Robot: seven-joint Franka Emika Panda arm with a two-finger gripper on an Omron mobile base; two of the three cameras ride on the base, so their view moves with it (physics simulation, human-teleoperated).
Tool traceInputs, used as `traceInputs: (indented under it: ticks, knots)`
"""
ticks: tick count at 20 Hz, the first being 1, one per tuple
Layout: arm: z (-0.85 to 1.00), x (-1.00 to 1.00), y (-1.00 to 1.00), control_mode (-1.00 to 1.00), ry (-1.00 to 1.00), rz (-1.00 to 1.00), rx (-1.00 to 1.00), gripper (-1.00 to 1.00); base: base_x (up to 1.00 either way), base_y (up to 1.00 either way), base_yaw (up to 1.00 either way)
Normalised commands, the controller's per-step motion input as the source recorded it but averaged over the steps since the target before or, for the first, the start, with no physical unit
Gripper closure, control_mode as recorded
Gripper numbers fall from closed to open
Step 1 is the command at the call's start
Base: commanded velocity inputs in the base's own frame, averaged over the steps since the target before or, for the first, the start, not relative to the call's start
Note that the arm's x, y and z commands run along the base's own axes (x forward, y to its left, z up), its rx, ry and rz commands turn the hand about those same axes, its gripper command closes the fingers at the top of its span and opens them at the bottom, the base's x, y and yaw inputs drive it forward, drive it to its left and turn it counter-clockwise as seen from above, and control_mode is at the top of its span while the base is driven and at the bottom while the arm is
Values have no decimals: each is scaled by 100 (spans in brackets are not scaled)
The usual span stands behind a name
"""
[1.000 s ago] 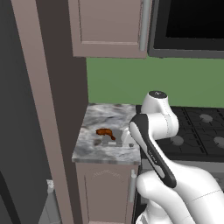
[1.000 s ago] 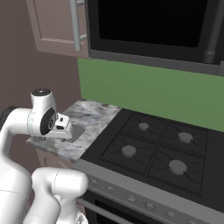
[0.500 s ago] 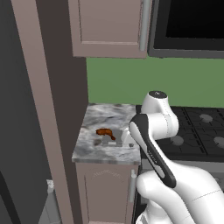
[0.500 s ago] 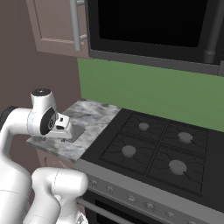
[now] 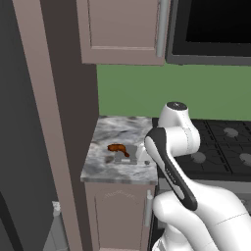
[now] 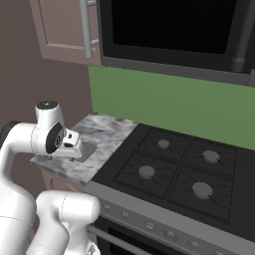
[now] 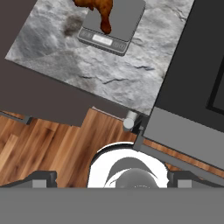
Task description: Take the chicken drumstick from the fridge and place it on the digital scale on the counter by the fridge. Wait a few seconds for a reading, then move it to the plate on the dining counter.
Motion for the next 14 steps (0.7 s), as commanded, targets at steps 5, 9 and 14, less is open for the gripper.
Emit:
traceInputs:
  ticks: [5, 9, 14]
  knots:
    - [0, 0, 0, -100, 0, 0, 0, -100, 0, 0, 0]
    - [0, 0, 0, -100, 0, 0, 0, -100, 0, 0, 0]
    - [0, 0, 0, -100, 0, 0, 0, -100, 0, 0, 0]
